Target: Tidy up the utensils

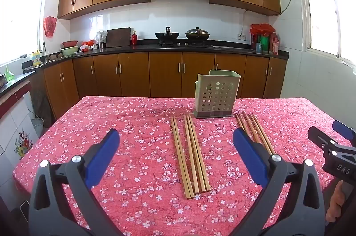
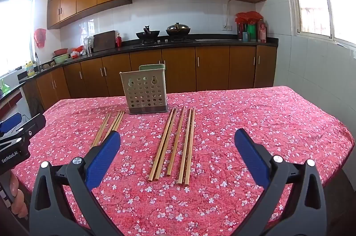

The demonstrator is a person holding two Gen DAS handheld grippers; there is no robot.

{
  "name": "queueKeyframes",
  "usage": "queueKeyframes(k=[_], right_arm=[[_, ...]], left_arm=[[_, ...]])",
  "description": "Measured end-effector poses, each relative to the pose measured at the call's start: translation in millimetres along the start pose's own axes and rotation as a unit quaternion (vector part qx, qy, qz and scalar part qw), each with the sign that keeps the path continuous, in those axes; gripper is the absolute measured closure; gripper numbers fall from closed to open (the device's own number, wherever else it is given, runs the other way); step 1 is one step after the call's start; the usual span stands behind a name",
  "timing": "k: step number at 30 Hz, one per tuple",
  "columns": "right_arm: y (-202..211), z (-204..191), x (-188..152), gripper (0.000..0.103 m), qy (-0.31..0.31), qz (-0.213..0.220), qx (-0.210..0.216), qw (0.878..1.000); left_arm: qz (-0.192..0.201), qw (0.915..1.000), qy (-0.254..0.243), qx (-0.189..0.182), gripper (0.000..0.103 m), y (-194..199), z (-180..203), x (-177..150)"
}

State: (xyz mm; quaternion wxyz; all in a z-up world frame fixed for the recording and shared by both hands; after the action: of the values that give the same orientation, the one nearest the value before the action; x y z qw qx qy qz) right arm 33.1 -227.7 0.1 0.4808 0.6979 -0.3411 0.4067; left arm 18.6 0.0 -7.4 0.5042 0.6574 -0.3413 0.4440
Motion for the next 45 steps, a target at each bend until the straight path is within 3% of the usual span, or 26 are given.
queueKeyframes(k=[45], right_arm=[[0.6,3.9,-0.7,0.002,-0.008,-0.003,0.002,1.000]], left_arm=[[-0.001,1.0000,-0.001,0.000,0.004,0.1,0.0,0.0]])
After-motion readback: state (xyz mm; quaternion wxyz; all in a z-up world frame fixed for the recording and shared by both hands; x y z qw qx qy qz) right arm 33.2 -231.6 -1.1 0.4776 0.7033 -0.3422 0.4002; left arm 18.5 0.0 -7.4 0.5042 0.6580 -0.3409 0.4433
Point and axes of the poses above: each gripper's, at about its wrist camera, not at the fingertips, and y roughly against the way its jaws point, z to its right, x to its top, the point moved 2 cm from there along -y, roughly the way its jaws point, and after that the axes turned 15 degrees about x, right-handed, at the moved point
